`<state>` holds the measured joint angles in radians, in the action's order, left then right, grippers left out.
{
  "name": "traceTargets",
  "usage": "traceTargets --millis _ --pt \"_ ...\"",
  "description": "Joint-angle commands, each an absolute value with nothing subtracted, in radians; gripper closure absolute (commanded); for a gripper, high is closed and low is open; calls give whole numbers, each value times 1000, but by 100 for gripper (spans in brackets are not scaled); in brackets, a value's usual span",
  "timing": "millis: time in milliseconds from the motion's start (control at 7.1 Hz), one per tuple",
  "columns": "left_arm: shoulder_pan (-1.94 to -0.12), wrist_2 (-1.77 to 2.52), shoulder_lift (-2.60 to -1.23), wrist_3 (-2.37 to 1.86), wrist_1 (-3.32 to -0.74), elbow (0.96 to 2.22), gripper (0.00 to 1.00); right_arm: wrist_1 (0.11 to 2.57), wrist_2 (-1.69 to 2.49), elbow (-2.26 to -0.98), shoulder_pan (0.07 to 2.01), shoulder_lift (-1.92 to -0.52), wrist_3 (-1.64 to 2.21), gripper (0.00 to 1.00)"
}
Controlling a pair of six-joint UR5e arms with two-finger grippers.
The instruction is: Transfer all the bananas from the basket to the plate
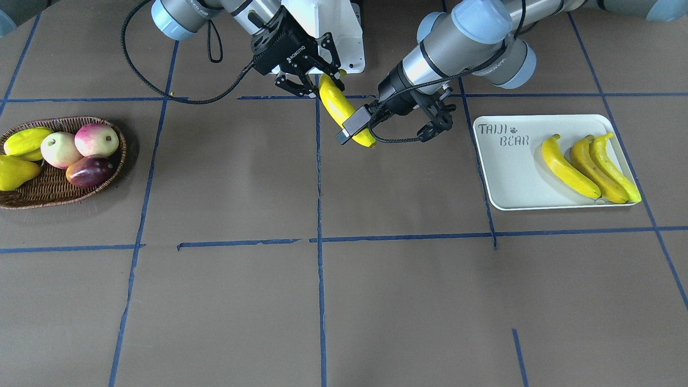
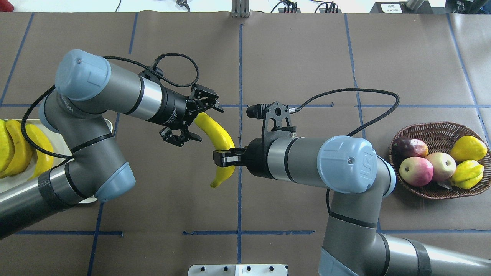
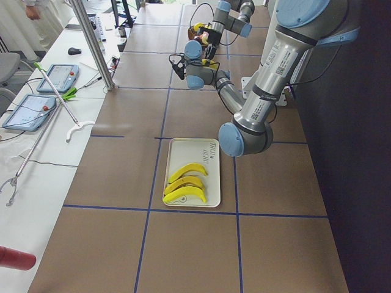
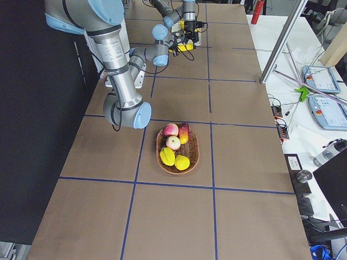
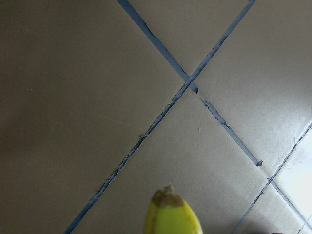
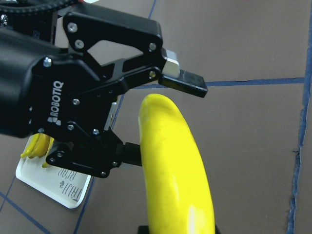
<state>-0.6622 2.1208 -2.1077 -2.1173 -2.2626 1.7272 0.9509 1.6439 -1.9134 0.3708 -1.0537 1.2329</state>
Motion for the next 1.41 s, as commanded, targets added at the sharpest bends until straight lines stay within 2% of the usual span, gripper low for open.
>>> traceTargets --millis 0,282,423,564,705,846,1268 --pt "-661 2123 -2108 -2117 -2263 1732 5 951 1634 -1913 365 -1054 1210 100" --pt "-661 2125 -2106 -2117 -2263 1736 47 951 1632 -1910 364 -1055 1210 99" --pt "-663 2125 -2105 -2117 -2263 1740 59 951 1611 -1910 356 -1058 1210 98" --pt "-663 2126 -2105 -2117 -2263 1741 87 951 1608 -1908 351 -1055 1212 88" --pt "-663 2126 -2100 -2117 -2263 1744 100 954 1602 -1908 345 -1054 1229 28" --pt "-663 2126 -2099 -2117 -2263 1744 100 992 1614 -1923 345 -1051 1229 2" --pt "-666 2123 -2076 -2117 -2263 1740 100 1128 1799 -1992 421 -1048 1229 1"
